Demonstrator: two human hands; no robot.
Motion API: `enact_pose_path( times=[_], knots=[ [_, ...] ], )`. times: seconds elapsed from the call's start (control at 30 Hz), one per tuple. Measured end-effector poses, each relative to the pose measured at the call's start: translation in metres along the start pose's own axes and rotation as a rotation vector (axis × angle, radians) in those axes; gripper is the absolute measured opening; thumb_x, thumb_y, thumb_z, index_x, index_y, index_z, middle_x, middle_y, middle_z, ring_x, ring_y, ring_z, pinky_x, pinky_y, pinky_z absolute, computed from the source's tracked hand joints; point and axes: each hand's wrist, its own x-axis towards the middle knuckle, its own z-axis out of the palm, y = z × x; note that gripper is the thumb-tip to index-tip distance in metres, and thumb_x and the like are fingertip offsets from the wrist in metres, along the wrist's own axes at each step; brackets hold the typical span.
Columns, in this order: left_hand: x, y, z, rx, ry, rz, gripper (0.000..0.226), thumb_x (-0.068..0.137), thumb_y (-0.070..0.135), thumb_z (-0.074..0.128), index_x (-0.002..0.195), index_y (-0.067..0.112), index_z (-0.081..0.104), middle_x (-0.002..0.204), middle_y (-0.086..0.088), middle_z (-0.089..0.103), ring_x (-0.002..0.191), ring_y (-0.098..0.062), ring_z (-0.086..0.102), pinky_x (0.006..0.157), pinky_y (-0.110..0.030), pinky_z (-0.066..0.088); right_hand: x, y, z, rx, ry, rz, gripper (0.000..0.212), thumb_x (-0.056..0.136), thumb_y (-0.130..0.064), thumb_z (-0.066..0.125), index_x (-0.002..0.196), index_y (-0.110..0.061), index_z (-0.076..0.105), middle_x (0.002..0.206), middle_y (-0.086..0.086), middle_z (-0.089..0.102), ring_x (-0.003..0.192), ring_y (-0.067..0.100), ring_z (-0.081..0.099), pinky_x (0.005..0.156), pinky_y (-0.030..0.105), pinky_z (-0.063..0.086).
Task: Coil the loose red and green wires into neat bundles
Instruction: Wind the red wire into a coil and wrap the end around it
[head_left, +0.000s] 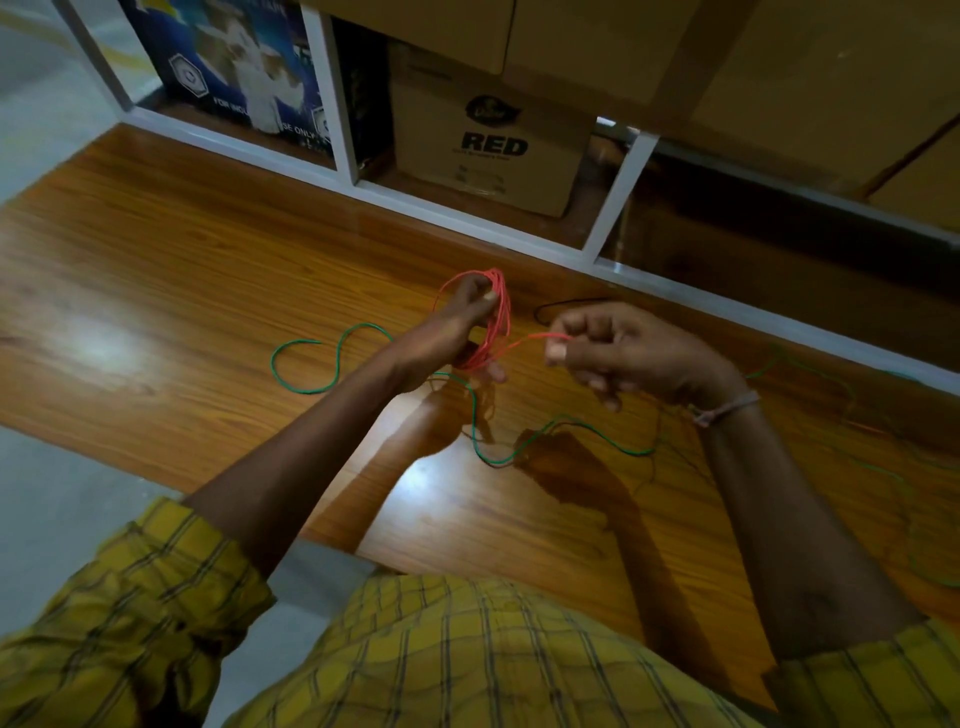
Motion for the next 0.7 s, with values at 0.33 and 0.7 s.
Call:
enact_pose_path(
  times=[0.33, 0.7],
  knots=[
    [-0.023, 0.004, -0.001, -0.202, -0.389, -0.062, 0.048, 0.116, 0.040, 0.030, 0.161, 0.023, 0.033, 0.138, -0.043, 0.056, 0.050, -0.015, 0.052, 0.056, -0.030, 0.046, 0.039, 0.015, -0.019, -0.211, 0.444, -0.195, 0.018, 0.102, -0.011, 0.067, 0.107, 0.006, 0.067, 0.091, 0.006, 0.071, 0.075, 0.001, 0.066, 0.066, 0.016, 0.052],
    [-0.029, 0.024, -0.004, -0.785, -0.599, 0.025, 0.057, 0.116, 0.042, 0.013, 0.170, 0.023, 0.016, 0.150, -0.034, 0.044, 0.039, -0.002, 0.039, 0.052, -0.019, 0.048, 0.050, 0.071, 0.026, -0.129, 0.489, -0.047, 0.023, 0.110, -0.022, 0.055, 0.102, -0.013, 0.074, 0.071, 0.001, 0.070, 0.055, 0.015, 0.060, 0.055, 0.023, 0.046]
  ],
)
